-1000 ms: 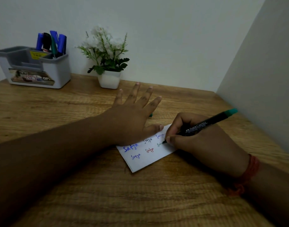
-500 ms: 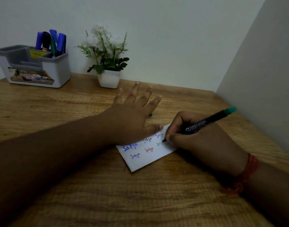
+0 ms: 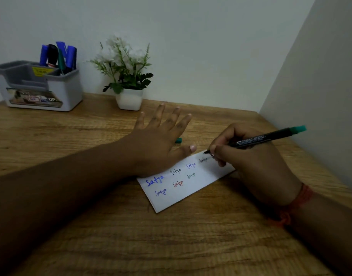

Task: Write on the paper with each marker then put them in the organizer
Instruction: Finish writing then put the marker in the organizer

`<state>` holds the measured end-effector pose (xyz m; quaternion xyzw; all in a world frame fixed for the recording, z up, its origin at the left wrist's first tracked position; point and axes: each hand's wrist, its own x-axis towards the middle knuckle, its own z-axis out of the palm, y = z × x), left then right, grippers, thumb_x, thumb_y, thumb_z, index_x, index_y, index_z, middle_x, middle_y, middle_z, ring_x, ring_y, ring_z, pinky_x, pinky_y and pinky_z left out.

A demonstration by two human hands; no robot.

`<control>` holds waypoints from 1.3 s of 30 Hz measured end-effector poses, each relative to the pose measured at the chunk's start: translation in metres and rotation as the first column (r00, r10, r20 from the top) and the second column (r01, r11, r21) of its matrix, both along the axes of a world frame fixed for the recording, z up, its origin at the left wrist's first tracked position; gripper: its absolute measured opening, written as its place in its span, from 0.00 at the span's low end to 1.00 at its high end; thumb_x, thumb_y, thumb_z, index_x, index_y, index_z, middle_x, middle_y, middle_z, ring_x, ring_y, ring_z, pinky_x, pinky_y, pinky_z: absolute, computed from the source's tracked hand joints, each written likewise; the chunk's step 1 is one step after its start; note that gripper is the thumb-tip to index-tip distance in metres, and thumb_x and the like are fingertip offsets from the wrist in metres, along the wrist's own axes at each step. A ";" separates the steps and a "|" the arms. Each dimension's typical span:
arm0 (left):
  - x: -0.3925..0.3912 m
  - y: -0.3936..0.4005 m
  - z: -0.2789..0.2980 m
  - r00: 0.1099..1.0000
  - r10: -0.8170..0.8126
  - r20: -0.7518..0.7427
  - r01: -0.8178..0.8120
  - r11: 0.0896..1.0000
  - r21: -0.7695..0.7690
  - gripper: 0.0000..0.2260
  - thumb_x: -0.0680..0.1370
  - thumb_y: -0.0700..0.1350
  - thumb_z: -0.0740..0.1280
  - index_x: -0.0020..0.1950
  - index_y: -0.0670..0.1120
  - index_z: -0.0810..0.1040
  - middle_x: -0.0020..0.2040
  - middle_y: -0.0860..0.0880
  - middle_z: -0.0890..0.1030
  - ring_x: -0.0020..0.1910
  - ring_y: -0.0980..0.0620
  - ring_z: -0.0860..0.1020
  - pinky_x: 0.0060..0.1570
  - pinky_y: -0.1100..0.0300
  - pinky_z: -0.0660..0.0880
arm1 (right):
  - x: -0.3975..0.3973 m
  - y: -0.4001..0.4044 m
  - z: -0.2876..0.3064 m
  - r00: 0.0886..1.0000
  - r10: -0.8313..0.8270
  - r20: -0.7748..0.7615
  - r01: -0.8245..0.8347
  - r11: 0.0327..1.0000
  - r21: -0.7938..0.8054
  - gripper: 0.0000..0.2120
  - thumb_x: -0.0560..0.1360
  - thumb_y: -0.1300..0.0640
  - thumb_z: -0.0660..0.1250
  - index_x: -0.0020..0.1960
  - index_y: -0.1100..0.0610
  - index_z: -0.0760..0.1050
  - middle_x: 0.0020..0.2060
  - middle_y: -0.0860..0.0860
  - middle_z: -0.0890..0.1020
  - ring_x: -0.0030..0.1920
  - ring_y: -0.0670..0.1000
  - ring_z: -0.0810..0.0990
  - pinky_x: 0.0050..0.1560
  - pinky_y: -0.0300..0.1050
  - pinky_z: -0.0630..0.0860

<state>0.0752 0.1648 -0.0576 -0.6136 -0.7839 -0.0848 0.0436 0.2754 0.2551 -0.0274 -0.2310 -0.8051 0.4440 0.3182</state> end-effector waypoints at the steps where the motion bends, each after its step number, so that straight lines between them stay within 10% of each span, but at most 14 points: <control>1: -0.001 0.000 0.001 1.000 0.000 0.028 -0.001 1.000 0.009 0.35 0.74 0.73 0.39 0.75 0.62 0.30 0.77 0.57 0.31 0.74 0.51 0.26 0.73 0.37 0.34 | 0.000 0.002 0.000 1.000 -0.010 -0.016 0.010 1.000 0.002 0.03 0.73 0.64 0.72 0.41 0.59 0.80 0.35 0.52 0.84 0.36 0.49 0.81 0.44 0.50 0.79; 9: -0.017 -0.001 0.005 1.000 0.030 -0.009 -0.030 0.999 0.014 0.34 0.77 0.71 0.43 0.77 0.61 0.34 0.79 0.56 0.34 0.75 0.51 0.29 0.73 0.39 0.36 | -0.002 0.012 0.004 0.996 -0.058 -0.073 0.061 0.997 0.045 0.03 0.73 0.61 0.74 0.45 0.58 0.80 0.42 0.53 0.85 0.43 0.54 0.84 0.46 0.47 0.81; 17: -0.021 -0.005 0.013 0.999 -0.044 0.005 0.044 0.999 0.002 0.26 0.79 0.65 0.54 0.74 0.56 0.67 0.78 0.56 0.59 0.79 0.55 0.49 0.75 0.37 0.42 | 0.003 0.018 0.005 0.999 0.007 -0.040 -0.005 0.999 0.052 0.06 0.73 0.59 0.74 0.47 0.49 0.82 0.47 0.46 0.85 0.48 0.44 0.84 0.48 0.39 0.81; 22: -0.020 -0.004 0.012 0.985 -0.160 0.063 0.148 0.976 0.161 0.14 0.80 0.55 0.63 0.63 0.53 0.79 0.62 0.55 0.78 0.61 0.56 0.73 0.61 0.50 0.72 | 0.003 0.016 0.005 0.999 0.050 -0.011 -0.049 0.998 0.045 0.07 0.75 0.58 0.73 0.51 0.48 0.84 0.50 0.44 0.86 0.51 0.43 0.84 0.55 0.45 0.81; 39: -0.001 -0.009 0.020 0.943 -0.278 0.181 0.179 0.886 0.428 0.08 0.76 0.48 0.71 0.54 0.54 0.79 0.48 0.62 0.80 0.49 0.64 0.77 0.47 0.61 0.77 | 0.005 0.010 0.009 0.991 0.110 -0.075 -0.114 0.992 -0.056 0.05 0.75 0.61 0.72 0.47 0.52 0.84 0.43 0.51 0.87 0.46 0.48 0.87 0.51 0.45 0.83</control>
